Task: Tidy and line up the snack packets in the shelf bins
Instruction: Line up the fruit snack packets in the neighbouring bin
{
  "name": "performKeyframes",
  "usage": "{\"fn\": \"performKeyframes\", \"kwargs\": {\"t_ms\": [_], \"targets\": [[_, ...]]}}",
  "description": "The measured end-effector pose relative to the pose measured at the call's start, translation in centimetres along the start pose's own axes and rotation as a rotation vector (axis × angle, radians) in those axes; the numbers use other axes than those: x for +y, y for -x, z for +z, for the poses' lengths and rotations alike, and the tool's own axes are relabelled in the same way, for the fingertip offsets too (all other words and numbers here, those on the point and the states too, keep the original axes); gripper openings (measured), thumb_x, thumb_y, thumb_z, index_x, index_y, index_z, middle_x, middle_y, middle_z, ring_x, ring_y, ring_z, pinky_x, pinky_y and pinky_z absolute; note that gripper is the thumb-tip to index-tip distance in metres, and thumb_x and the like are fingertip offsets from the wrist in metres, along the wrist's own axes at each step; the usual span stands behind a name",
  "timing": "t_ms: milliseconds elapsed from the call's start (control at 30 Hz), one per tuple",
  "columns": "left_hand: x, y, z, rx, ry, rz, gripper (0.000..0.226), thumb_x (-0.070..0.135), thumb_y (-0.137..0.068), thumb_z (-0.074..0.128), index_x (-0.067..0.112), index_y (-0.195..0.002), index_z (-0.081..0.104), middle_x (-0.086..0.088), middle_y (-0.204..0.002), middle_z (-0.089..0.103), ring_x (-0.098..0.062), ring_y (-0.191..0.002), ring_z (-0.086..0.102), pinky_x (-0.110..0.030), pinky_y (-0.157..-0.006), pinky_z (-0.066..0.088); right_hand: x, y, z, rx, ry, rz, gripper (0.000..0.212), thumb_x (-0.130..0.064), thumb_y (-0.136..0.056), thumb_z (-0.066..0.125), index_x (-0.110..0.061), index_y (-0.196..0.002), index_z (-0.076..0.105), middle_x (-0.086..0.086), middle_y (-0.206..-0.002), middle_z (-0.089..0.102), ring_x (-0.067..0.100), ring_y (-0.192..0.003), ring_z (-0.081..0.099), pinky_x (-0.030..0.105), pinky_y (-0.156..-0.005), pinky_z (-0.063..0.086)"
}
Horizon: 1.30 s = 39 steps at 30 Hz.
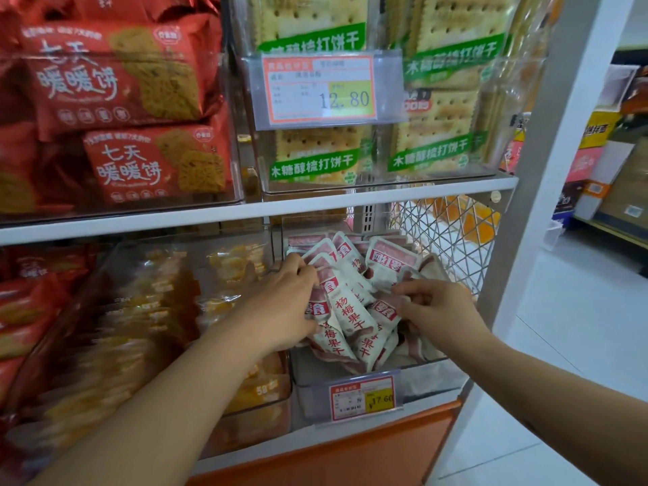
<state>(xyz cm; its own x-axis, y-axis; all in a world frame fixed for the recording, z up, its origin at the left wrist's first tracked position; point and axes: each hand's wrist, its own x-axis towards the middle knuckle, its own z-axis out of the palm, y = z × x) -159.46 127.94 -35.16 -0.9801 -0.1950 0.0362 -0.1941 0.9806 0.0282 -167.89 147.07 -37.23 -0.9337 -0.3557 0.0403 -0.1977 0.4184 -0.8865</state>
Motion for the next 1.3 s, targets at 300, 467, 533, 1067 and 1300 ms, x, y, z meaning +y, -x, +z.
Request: {"fn": "performKeyframes", "kwargs": {"t_ms": [300,467,533,1067,1300], "targets": [[-1.1,-0.5,-0.6,0.048,0.212,0.169,0.043,0.049,-0.069,0.075,0.038,-0.087,0.038,0.024,-0.102,0.036,-0.005,-0.101,0.043,-0.030,-0.087,0.034,-1.1,-2.2,0.9,0.082,0.271,-0.231,0.025,-0.020,-0.084,0.059,-0.033,-0.063,0.059,-0.013,-0.049,0.055,0.008,-0.048,0.053,0.024,-0.051,0.043],[-1.2,-0.7,-0.3,0.101,0.277,0.194,0.041,0.047,-0.067,0.077,0.036,-0.080,0.040,0.022,-0.097,0.044,-0.004,-0.093,0.045,-0.029,-0.074,0.032,-1.2,-2.8,0.5,0.196,0.410,-0.282,0.018,-0.019,-0.081,0.052,-0.027,-0.071,0.064,-0.007,-0.060,0.061,0.016,-0.056,0.054,0.024,-0.051,0.037],[-1.1,-0.6,-0.3,0.094,0.255,0.179,0.040,0.047,-0.068,0.076,0.034,-0.085,0.043,0.022,-0.097,0.046,-0.006,-0.093,0.046,-0.030,-0.074,0.032,-0.8,-2.8,0.4,0.235,0.424,-0.323,0.017,-0.019,-0.081,0.052,-0.024,-0.074,0.066,-0.006,-0.063,0.063,0.017,-0.057,0.055,0.028,-0.052,0.043],[0.9,-0.1,-0.4,-0.109,-0.068,0.063,0.049,0.051,-0.074,0.068,0.037,-0.114,0.044,0.015,-0.114,0.053,-0.015,-0.120,0.042,-0.054,-0.115,0.005,-0.5,-2.5,0.5,0.054,0.457,-0.740,0.014,-0.007,-0.082,0.058,-0.015,-0.083,0.070,-0.010,-0.079,0.057,-0.009,-0.057,0.041,0.014,-0.061,0.038],[2.7,-0.8,0.6,-0.061,-0.164,0.193,0.057,0.059,-0.079,0.062,0.028,-0.124,0.043,0.006,-0.138,0.035,-0.018,-0.128,0.041,-0.055,-0.114,0.009,-0.9,-2.4,-1.1,-0.243,0.652,-0.449,0.062,-0.042,-0.083,0.063,-0.027,-0.137,0.038,-0.012,-0.089,0.047,0.012,-0.076,0.052,0.028,-0.087,0.036]]}}
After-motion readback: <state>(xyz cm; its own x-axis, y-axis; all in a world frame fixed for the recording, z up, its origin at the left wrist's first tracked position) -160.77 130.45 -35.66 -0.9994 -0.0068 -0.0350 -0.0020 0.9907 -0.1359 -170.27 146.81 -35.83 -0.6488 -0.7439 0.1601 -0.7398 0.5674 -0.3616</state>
